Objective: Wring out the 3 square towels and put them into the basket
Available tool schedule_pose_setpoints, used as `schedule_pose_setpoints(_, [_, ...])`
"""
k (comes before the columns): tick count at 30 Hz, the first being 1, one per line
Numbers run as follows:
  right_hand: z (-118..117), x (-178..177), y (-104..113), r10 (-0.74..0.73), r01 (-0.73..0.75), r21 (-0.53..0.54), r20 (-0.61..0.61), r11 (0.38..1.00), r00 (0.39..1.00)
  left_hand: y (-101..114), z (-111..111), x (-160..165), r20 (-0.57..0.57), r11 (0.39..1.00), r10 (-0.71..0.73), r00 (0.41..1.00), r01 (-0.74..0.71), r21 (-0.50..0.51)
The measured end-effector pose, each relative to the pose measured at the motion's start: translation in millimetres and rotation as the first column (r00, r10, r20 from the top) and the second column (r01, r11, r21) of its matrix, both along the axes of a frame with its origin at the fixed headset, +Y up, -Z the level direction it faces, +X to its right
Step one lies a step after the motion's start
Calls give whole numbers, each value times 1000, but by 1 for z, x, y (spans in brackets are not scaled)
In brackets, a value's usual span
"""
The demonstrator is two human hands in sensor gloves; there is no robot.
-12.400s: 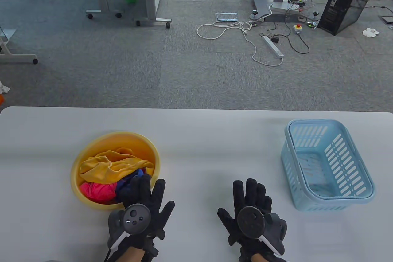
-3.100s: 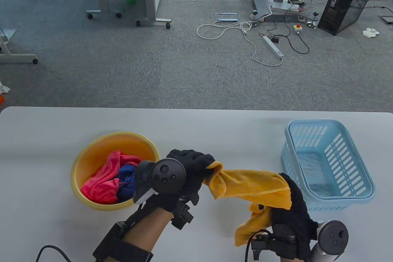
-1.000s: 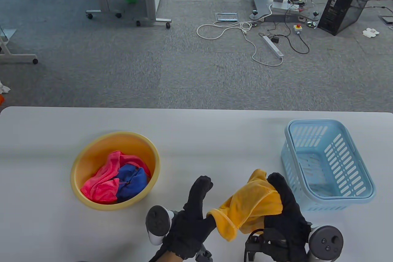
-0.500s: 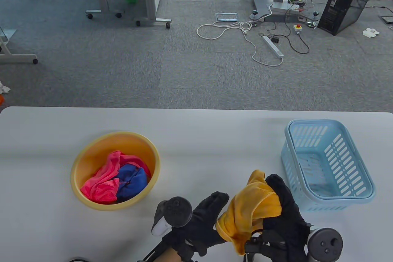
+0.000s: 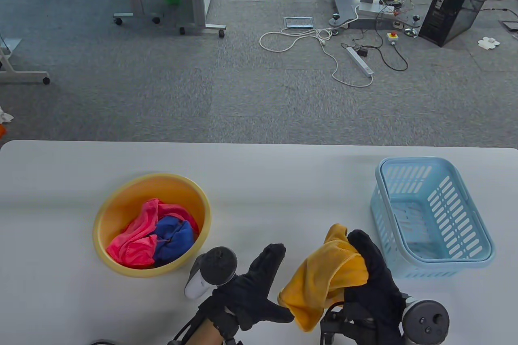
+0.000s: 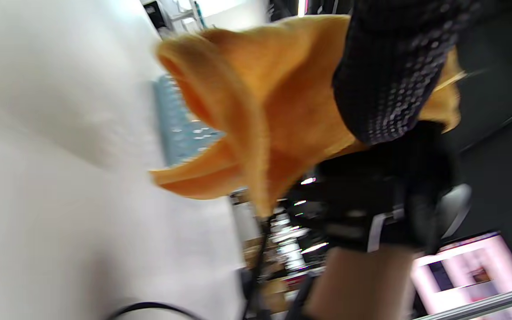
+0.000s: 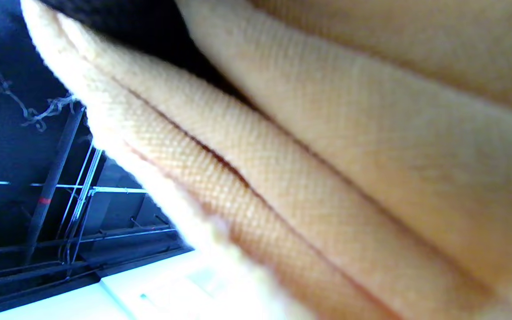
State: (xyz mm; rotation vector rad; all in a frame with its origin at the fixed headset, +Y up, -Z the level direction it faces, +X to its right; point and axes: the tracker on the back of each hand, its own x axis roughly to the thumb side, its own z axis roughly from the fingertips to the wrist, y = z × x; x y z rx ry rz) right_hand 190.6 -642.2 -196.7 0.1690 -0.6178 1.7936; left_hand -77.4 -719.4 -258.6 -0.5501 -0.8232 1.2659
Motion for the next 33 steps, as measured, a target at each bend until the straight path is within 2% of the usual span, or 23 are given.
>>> schedule_pose_setpoints(2, [0,-4,0,2,-2,6,-37,1000,999,-7,2,8,-13,996,86,996,-86,-25])
schedule_pose_setpoints(5, [-2,-13,-1,-15,15,-4,-115,1000,993,-22,5,24,12,977,168,986,-164,-136])
schedule_pose_setpoints(10, [-2,-26,-2,-40,39,-10,-224,999,974,-28,8,34,13,990,110,994,-108,-93])
schedule_pose_setpoints(14, [-2,-31,-2,-10,9,-6,-236,1000,972,-26,10,37,18,983,139,990,-136,-127])
schedule_pose_setpoints(17, [-3,-30,-3,-13,11,-11,-227,1000,974,-27,9,37,9,989,99,995,-97,-109])
schedule_pose_setpoints(23, [-2,-25,-1,64,-64,3,-164,998,984,-25,8,34,-90,1000,4,996,-5,-5])
schedule_pose_setpoints(25, [-1,-23,1,34,-35,-7,-174,999,984,-24,8,31,-125,999,-19,992,22,24])
schedule_pose_setpoints(33, [0,-20,2,52,-52,-1,-140,999,989,-17,6,14,-299,995,12,954,19,102])
